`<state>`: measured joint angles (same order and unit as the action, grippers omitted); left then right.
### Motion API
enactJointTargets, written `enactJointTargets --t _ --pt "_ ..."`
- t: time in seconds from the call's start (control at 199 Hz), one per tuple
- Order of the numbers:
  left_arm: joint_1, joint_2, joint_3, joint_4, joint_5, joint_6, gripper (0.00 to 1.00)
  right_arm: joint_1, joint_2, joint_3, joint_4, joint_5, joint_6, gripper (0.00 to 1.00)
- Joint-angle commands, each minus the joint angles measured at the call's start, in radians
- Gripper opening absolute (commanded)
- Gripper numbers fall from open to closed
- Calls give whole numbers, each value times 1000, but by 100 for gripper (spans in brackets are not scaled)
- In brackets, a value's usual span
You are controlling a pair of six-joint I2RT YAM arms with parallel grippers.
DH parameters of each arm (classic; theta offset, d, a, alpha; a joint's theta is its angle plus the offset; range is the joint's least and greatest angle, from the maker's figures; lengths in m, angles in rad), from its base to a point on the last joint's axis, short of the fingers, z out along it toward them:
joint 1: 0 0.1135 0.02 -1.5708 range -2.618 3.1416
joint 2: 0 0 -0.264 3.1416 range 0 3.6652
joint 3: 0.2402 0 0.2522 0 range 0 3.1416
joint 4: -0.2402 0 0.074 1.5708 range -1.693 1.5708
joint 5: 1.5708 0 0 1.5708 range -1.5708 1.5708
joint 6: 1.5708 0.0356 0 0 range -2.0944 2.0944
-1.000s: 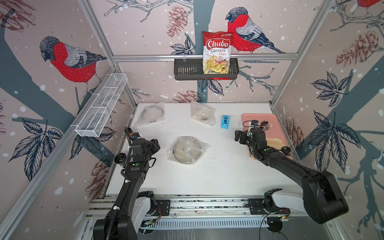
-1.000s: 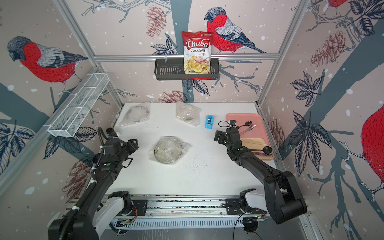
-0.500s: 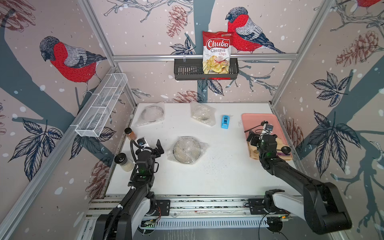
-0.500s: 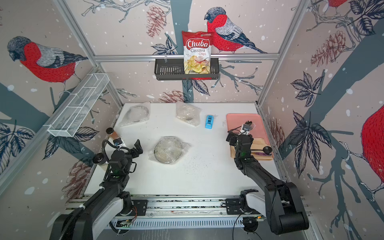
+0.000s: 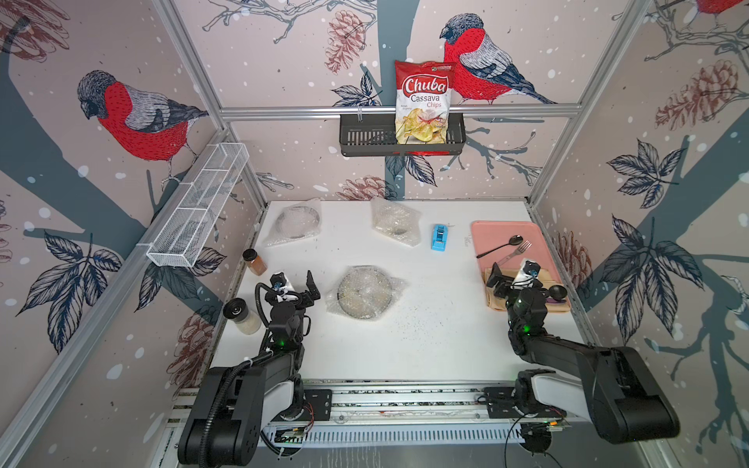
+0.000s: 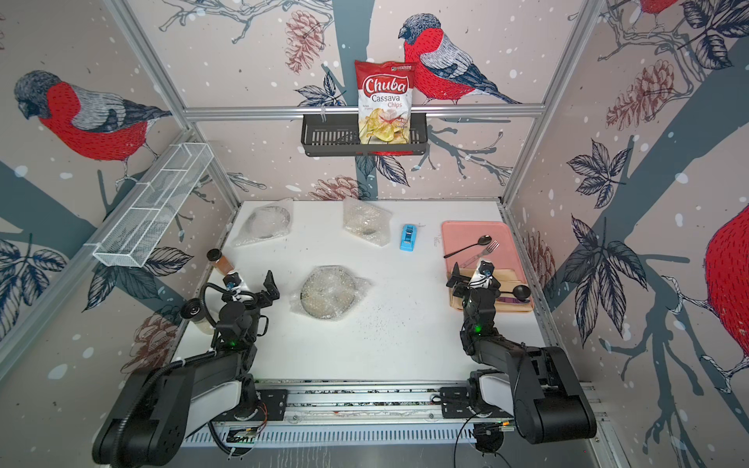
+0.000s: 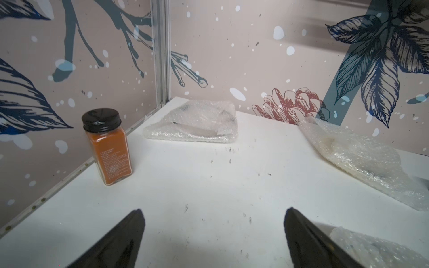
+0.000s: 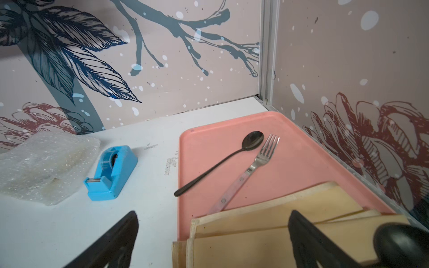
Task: Wrap dinner plates in bubble wrap
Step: Reset both arms
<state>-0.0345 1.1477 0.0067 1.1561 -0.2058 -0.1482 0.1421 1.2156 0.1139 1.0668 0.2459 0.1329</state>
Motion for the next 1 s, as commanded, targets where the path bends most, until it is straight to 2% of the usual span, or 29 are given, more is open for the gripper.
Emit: enactJointTargets --t 0.0,0.141,0.211,0.271,0.352,0.422,0.517,0.608,0.718,0.789,0.854,0.904,0.924,0.974,0.994 --pt "1 61 -11 191 -41 68 97 -1 7 13 47 -28 -13 100" --pt "-2 329 51 342 -14 109 99 0 20 38 13 1 -1 100" --pt "-10 413 91 405 -15 146 98 -30 33 64 -31 8 39 100" --pt "-9 383 108 331 -13 139 98 -57 33 79 -46 -17 62 100" --pt "-4 322 211 33 -85 51 98 -73 59 87 -64 -14 82 100" --pt "-7 373 239 61 -96 83 98 -60 15 43 -21 12 73 99" --pt "-13 340 249 -9 -101 60 98 -30 -68 -10 12 98 27 100" --pt "-13 352 235 39 -110 67 98 -40 -98 -39 74 92 -9 99" --pt "-13 354 260 -9 -119 61 98 -49 -10 -50 187 91 -47 99" --pt "-14 353 258 -7 -117 61 98 -60 121 -48 313 60 -70 100" --pt "-14 353 259 -8 -116 61 98 -81 236 0 307 7 -65 100" --pt "-13 353 259 -7 -116 61 98 -89 338 25 415 -8 -75 100" --pt "-13 353 259 -8 -116 60 98 -92 333 39 381 -18 -76 100" --pt "-13 354 259 -9 -117 61 98 -104 267 102 133 -5 -34 100" --pt "-14 354 258 -9 -116 60 98 -120 281 115 140 -5 -16 100"
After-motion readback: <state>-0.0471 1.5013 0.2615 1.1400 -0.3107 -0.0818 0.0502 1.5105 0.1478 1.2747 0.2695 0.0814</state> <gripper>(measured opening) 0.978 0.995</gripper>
